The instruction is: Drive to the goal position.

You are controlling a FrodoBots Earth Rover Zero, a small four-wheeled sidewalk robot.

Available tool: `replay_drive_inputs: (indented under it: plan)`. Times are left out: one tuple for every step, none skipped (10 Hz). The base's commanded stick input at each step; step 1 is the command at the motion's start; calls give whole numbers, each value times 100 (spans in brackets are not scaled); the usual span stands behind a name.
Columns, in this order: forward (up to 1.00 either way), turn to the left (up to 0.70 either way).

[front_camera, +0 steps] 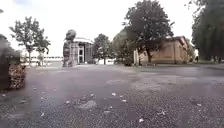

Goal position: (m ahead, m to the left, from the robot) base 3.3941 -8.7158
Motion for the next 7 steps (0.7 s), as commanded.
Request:
replay_drive_inputs:
  plan:
    - [70,12]
    - [70,1]
    - [70,0]
    - [70,0]
    - [70,0]
    - [70,0]
    - [70,0]
